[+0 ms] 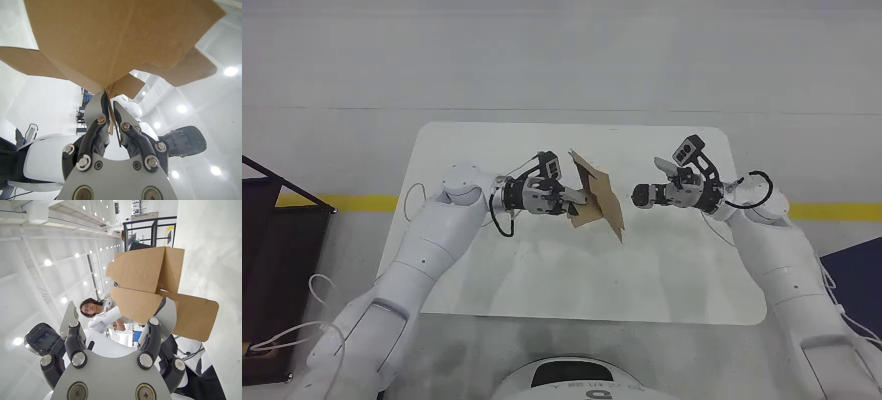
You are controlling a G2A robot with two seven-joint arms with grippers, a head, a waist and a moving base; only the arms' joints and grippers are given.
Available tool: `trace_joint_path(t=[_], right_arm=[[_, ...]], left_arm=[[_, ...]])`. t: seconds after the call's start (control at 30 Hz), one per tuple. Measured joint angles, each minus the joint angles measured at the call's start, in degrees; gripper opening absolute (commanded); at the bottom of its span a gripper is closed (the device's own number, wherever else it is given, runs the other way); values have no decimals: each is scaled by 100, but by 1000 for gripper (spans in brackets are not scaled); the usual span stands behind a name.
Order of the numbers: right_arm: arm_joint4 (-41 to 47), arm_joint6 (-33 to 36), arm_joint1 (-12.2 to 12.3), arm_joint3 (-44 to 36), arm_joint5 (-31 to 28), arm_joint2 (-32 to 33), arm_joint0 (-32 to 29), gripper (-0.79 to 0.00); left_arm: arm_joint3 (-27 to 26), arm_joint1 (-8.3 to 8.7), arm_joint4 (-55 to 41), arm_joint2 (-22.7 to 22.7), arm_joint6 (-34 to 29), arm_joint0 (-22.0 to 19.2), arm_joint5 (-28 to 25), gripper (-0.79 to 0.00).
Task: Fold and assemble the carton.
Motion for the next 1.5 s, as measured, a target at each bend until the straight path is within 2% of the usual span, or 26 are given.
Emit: trace_joint_path(t=[0.23,0.43,0.53,0.7,0.93,1.03,1.27,1.33,1.4,1.5], right_arm=[[-291,418,33,368,144,-54,40,-15],[-637,435,-29,825,240,-372,54,-6],[-295,567,-125,1131,536,-540,65,0],[767,917,-287,1709,1186,-597,63,0],[1301,871,-414,2167,1451,-627,105,-123],[1329,906,-455,2176,1481,-677,97,-129],[1149,991,-493,2182,1586,-802,44,-89],[1200,983,-503,2185,1701,-804,13,-120],[1381,861,-523,2202,1907,-770,-25,-219],[1755,653,-565,2103,2273,-706,-76,-194]], left_arm=[[10,0,-361,-131,-150,73,-39,-785],[-75,-37,-699,-169,-356,36,-31,-785],[-82,-57,-786,-170,-380,-4,-41,-785],[-42,-73,-763,-161,-375,-46,-95,-785],[18,-77,-711,-180,-387,-52,-136,-785],[7,-78,-668,-180,-371,-54,-148,-785],[29,-60,-562,-271,-286,-120,-227,-785],[29,-53,-535,-309,-263,-152,-246,-785],[28,-48,-447,-320,-219,-196,-273,-785],[14,-43,-228,-304,-103,-276,-324,-785]])
